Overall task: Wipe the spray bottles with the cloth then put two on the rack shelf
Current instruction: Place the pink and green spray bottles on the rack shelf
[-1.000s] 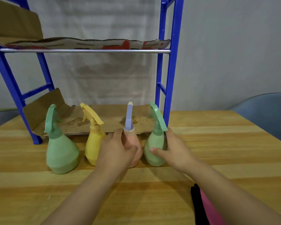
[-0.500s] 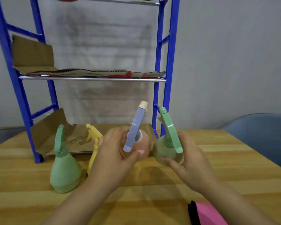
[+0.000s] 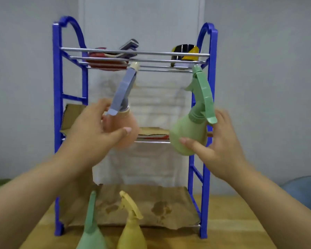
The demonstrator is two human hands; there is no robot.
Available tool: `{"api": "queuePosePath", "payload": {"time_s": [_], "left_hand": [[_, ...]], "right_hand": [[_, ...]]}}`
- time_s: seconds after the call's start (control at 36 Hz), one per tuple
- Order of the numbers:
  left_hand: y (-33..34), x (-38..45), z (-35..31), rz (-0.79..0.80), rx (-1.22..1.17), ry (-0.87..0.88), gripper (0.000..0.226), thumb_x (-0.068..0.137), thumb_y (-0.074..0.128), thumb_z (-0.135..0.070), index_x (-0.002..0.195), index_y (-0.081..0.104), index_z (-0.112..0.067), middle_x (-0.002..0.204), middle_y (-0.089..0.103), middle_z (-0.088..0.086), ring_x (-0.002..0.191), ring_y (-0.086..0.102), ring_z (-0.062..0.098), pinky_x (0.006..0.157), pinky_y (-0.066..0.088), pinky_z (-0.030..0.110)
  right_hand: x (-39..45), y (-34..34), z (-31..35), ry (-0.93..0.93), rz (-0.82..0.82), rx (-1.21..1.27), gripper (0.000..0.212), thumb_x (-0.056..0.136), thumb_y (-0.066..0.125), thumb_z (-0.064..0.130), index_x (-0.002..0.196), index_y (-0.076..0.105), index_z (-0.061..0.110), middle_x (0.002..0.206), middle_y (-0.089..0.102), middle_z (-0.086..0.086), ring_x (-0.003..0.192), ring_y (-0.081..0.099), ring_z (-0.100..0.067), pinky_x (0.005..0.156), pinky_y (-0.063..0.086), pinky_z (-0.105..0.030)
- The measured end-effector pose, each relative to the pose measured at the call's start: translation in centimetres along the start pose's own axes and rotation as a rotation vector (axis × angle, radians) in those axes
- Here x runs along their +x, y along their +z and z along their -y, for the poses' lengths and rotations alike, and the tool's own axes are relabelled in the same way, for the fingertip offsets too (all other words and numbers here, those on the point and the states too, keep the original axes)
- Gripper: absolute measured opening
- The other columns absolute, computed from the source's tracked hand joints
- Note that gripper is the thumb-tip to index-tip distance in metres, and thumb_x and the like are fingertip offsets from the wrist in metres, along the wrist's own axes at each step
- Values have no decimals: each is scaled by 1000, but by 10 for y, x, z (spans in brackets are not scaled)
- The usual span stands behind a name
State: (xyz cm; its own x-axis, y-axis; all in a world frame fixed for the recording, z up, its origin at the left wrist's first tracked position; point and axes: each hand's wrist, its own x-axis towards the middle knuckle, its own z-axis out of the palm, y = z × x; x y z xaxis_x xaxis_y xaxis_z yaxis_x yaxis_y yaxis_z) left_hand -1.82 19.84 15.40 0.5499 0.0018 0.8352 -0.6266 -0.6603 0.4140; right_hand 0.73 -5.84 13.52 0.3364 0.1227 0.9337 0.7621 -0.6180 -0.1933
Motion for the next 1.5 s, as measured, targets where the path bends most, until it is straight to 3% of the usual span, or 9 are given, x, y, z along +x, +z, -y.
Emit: {"api": "queuePosePath", "payload": {"time_s": [0.11,0.22,0.44,0.78,0.86,1.03,1.17,1.42,1.5], "left_hand": [[-10,38,19,-41,30,-35,46,77,73,-34,109,41,-42,109,54,-10,98,51,13,67,39,25],[-7,67,35,-44,18,-63,42,79,72,-29,107,42,-39,93,47,-22,93,49,11,61,36,22],[18,108,80,-22,106,-201,47,80,70,-30,123,50,-24,106,51,-5,91,50,18,75,43,34],[50,135,134,61,154,-362,40,85,61,-32,120,51,-16,102,57,2,89,55,25,76,50,37],[53,142,144,54,181,-382,38,84,62,-33,117,53,-15,105,59,6,91,57,27,80,52,41],[56,155,158,82,216,-417,45,83,63,-38,119,53,-13,116,61,10,90,52,26,75,47,34],[58,158,166,85,187,-434,42,82,64,-41,112,54,-13,110,61,9,88,54,26,72,48,34],[52,153,166,127,201,-432,56,81,66,-43,122,50,-9,117,59,12,92,53,26,78,48,37],[48,149,165,136,221,-431,57,82,66,-40,125,48,-8,118,58,13,92,52,26,79,48,36]], "right_hand": [[44,18,-2,34,-13,-3,59,72,72,47,121,47,27,115,38,14,105,50,-8,87,53,-40],[78,38,-7,47,-8,-98,58,79,75,38,124,47,17,113,38,9,94,41,-2,77,42,-27],[110,82,-36,123,147,-292,63,84,66,46,134,39,19,127,41,3,103,54,-20,83,52,-43],[132,121,-84,435,230,-275,48,77,73,42,114,54,19,114,59,-2,99,59,-25,86,51,-44],[137,128,-89,465,262,-276,45,79,73,42,112,53,18,107,61,-1,94,60,-24,83,52,-44],[140,140,-93,541,296,-234,48,82,71,39,116,47,15,111,59,-4,97,59,-26,85,52,-45],[137,145,-96,591,292,-223,53,83,70,38,121,44,11,117,57,-8,100,58,-28,83,50,-40],[134,141,-90,614,330,-234,57,84,69,42,124,44,10,120,56,-8,102,57,-26,82,49,-38],[135,136,-82,630,383,-270,47,86,66,45,116,50,12,118,59,-8,98,56,-24,80,48,-35]]}}
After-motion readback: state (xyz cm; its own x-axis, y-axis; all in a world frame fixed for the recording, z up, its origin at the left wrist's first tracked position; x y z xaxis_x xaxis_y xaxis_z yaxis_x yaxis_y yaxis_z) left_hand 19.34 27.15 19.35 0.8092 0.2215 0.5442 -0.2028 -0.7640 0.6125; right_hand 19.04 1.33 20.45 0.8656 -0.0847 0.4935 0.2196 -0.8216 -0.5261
